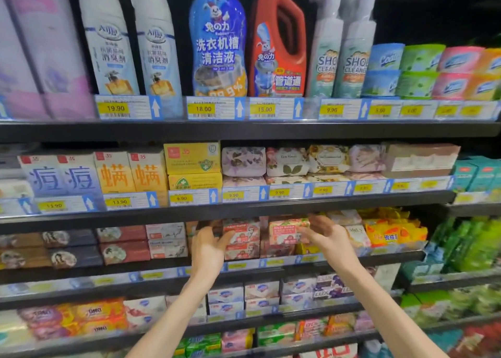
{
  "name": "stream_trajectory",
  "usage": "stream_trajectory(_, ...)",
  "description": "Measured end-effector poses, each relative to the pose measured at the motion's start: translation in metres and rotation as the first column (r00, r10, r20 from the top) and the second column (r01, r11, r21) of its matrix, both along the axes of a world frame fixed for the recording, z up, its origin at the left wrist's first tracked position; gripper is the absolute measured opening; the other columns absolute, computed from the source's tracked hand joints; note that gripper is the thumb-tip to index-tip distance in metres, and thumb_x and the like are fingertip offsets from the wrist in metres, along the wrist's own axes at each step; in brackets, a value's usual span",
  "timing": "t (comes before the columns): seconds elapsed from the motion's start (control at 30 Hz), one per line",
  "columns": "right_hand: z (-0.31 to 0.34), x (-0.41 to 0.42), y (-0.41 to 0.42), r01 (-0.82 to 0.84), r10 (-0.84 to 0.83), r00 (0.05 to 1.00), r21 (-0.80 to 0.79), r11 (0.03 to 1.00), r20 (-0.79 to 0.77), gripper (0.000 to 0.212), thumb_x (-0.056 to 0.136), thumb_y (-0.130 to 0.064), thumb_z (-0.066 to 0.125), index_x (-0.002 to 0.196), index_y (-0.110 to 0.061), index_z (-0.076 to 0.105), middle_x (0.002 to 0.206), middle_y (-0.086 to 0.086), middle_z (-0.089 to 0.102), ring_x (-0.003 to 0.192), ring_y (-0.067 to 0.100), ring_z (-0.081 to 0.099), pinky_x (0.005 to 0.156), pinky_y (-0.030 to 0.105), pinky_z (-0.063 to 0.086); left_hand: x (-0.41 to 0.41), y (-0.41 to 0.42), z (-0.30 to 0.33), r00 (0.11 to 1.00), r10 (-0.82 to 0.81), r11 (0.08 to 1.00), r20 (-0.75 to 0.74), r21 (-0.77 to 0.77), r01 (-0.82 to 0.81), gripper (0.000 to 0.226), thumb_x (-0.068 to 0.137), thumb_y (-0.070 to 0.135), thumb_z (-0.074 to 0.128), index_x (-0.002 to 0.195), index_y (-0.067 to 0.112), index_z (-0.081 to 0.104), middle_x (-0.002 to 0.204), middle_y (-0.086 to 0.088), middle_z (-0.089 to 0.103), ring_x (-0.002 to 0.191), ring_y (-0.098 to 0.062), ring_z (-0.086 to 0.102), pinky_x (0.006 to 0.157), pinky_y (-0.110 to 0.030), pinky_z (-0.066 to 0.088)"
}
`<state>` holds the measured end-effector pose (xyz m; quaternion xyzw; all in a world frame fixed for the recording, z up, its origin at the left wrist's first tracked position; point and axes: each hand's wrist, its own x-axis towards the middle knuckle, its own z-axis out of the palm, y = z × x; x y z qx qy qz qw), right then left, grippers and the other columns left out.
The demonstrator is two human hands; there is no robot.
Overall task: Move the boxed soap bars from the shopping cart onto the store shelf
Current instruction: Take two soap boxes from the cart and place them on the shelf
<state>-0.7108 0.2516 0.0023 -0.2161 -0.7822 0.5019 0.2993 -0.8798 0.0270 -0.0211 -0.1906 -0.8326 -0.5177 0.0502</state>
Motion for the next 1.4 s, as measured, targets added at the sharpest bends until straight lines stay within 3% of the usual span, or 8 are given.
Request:
stream_trajectory(0.13,-0.002,-0.012,0.003,-0.005,0.004,1.0,-0.052,0.999,-0.012,0.04,0.081,-0.036,0.081,0.117,-0.028,0.065,0.111,-0.016,0.07,0.105,0.006,0.067,0.093,0.04,0.058,0.005,0.005,-0.012,0.99,0.068,0.997,-0.123,-0.037,-0.073,0.028,0.091,0.033,0.073,0.101,0.008,0.064,0.095,-0.008,0.065,0.087,-0.028,0.063,0.073,-0.04,0.054)
stream_trajectory(0.23,-0.006,-0.02,0.005,0.002,-0.002,1.0,-0.044,0.999,-0.009,0.029,0.083,-0.037,0.079,0.107,-0.035,0.062,0.105,-0.018,0.068,0.1,0.005,0.065,0.092,0.034,0.054,0.012,0.01,-0.014,0.975,0.091,0.993,-0.201,-0.055,-0.104,0.027,0.093,0.025,0.071,0.113,0.007,0.066,0.107,-0.014,0.062,0.098,-0.035,0.063,0.086,-0.049,0.055)
stream_trajectory(0.37,-0.014,-0.03,0.007,0.021,-0.019,0.999,-0.042,0.999,0.033,0.046,0.081,-0.048,0.077,0.117,-0.021,0.066,0.111,-0.009,0.071,0.102,0.01,0.066,0.09,0.032,0.051,0.011,0.01,-0.016,0.974,0.079,0.992,-0.212,-0.084,-0.099,0.017,0.096,0.03,0.066,0.101,0.014,0.066,0.102,-0.005,0.06,0.093,-0.028,0.063,0.083,-0.047,0.055)
stream_trajectory(0.53,-0.02,-0.034,0.009,0.035,-0.032,0.998,-0.05,0.998,0.057,0.043,0.083,-0.042,0.077,0.119,-0.023,0.063,0.104,-0.017,0.068,0.1,0.005,0.065,0.087,0.027,0.048,0.007,0.015,-0.017,0.956,0.099,0.976,-0.276,-0.16,-0.148,0.017,0.097,0.027,0.065,0.098,0.011,0.067,0.098,-0.009,0.063,0.09,-0.028,0.063,0.076,-0.036,0.05)
stream_trajectory(0.87,-0.019,-0.036,0.004,0.054,-0.055,0.996,0.007,0.998,0.067,0.038,0.086,-0.039,0.075,0.116,-0.022,0.061,0.103,-0.012,0.068,0.093,0.0,0.063,0.082,0.021,0.048,0.014,0.011,-0.029,0.946,0.068,0.995,-0.317,-0.05,-0.089,0.027,0.097,0.022,0.065,0.121,0.011,0.061,0.111,-0.004,0.059,0.089,-0.021,0.063,0.077,-0.036,0.056)
stream_trajectory(0.97,-0.019,-0.037,0.002,0.063,-0.065,0.995,0.037,0.997,0.071,0.033,0.088,-0.037,0.074,0.114,-0.022,0.061,0.103,-0.013,0.067,0.088,-0.008,0.059,0.078,0.018,0.044,0.017,0.01,-0.031,0.955,0.074,0.997,-0.286,-0.001,-0.078,0.026,0.098,0.02,0.065,0.121,0.01,0.057,0.108,0.001,0.054,0.091,-0.019,0.06,0.078,-0.034,0.052)
stream_trajectory(1.23,-0.021,-0.042,0.001,0.076,-0.079,0.991,0.033,0.997,0.113,0.038,0.085,-0.036,0.078,0.114,-0.016,0.065,0.101,-0.007,0.073,0.095,0.012,0.069,0.077,0.022,0.049,0.013,0.013,-0.03,0.98,0.106,0.994,-0.166,-0.001,-0.107,0.022,0.097,0.022,0.066,0.112,0.008,0.059,0.103,0.003,0.051,0.091,-0.015,0.052,0.078,-0.031,0.047)
stream_trajectory(1.4,-0.019,-0.05,-0.003,0.15,-0.154,0.977,0.043,0.988,0.148,0.043,0.084,-0.035,0.079,0.118,-0.015,0.063,0.109,-0.001,0.069,0.101,0.02,0.065,0.09,0.035,0.052,0.013,0.014,-0.027,0.981,0.118,0.992,-0.151,-0.015,-0.122,0.018,0.096,0.021,0.067,0.105,0.008,0.058,0.097,0.003,0.05,0.084,-0.016,0.053,0.071,-0.03,0.043)
